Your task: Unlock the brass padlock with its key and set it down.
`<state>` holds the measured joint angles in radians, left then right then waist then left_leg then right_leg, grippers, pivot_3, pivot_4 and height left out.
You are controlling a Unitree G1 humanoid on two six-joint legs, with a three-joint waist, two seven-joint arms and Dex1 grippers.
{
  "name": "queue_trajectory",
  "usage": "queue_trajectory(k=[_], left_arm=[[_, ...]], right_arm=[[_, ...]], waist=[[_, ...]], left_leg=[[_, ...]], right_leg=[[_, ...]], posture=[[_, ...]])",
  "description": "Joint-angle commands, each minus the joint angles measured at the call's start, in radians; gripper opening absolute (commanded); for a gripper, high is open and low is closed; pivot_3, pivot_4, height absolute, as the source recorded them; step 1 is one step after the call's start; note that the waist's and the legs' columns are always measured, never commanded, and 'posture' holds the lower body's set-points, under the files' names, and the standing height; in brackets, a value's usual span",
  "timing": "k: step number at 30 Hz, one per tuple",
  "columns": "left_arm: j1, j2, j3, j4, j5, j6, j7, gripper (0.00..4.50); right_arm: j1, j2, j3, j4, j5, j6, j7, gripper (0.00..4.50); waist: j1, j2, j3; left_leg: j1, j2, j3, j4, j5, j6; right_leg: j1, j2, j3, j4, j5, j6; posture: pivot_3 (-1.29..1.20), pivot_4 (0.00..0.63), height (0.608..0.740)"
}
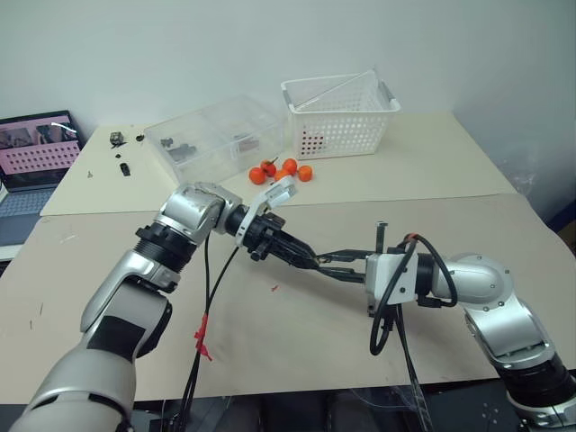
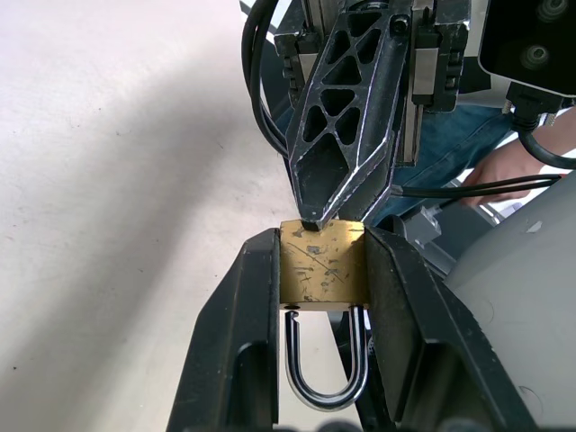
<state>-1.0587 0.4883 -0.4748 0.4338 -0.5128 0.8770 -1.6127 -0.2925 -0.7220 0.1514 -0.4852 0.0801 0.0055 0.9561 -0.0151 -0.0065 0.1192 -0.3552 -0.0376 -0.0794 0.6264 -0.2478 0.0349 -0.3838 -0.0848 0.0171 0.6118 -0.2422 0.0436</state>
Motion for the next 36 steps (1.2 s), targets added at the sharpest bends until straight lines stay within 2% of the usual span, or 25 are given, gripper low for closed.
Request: queue_trajectory(k=[1, 8, 10, 17, 27, 36], left_arm=[[-0.025, -0.001, 0.011, -0.018, -0.003, -0.002, -0.002, 0.84], [-0.029, -0.002, 0.016, -0.018, -0.009, 0.004, -0.002, 0.84], [-0.029, -0.001, 0.018, -0.019, -0.011, 0.007, -0.002, 1.85], [-0.028, 0.005, 0.020, -0.026, -0.017, 0.012, -0.002, 4.37], [-0.050, 0.015, 0.067, -0.011, -0.007, 0.001, -0.002, 4.37], [-0.135, 0.061, 0.245, 0.150, 0.018, -0.015, 0.063, 4.37]], right_arm=[[-0.017, 0.011, -0.024, -0.028, 0.013, -0.003, -0.027, 0.16], [-0.018, 0.013, -0.023, -0.029, 0.003, -0.005, -0.030, 0.16], [-0.018, 0.014, -0.022, -0.030, 0.002, -0.004, -0.030, 0.16], [-0.023, 0.017, -0.018, -0.027, 0.001, -0.003, -0.035, 0.16], [-0.016, 0.014, -0.018, -0.009, -0.002, -0.017, -0.029, 0.16], [-0.016, 0.005, -0.033, 0.025, 0.005, -0.023, -0.026, 0.16]], waist=[[0.000, 0.000, 0.000], [0.000, 0.000, 0.000], [0.000, 0.000, 0.000], [0.000, 0.000, 0.000], [0.000, 0.000, 0.000], [-0.003, 0.000, 0.000]], left_leg=[[0.000, 0.000, 0.000, 0.000, 0.000, 0.000], [0.000, 0.000, 0.000, 0.000, 0.000, 0.000], [0.000, 0.000, 0.000, 0.000, 0.000, 0.000], [0.000, 0.000, 0.000, 0.000, 0.000, 0.000], [0.000, 0.000, 0.000, 0.000, 0.000, 0.000], [0.000, 0.000, 0.000, 0.000, 0.000, 0.000]], right_leg=[[0.000, 0.000, 0.000, 0.000, 0.000, 0.000], [0.000, 0.000, 0.000, 0.000, 0.000, 0.000], [0.000, 0.000, 0.000, 0.000, 0.000, 0.000], [0.000, 0.000, 0.000, 0.000, 0.000, 0.000], [0.000, 0.000, 0.000, 0.000, 0.000, 0.000], [0.000, 0.000, 0.000, 0.000, 0.000, 0.000]], posture=[[0.00, 0.150, 0.740], [0.00, 0.150, 0.740], [0.00, 0.150, 0.740], [0.00, 0.150, 0.740], [0.00, 0.150, 0.740], [0.00, 0.150, 0.740]])
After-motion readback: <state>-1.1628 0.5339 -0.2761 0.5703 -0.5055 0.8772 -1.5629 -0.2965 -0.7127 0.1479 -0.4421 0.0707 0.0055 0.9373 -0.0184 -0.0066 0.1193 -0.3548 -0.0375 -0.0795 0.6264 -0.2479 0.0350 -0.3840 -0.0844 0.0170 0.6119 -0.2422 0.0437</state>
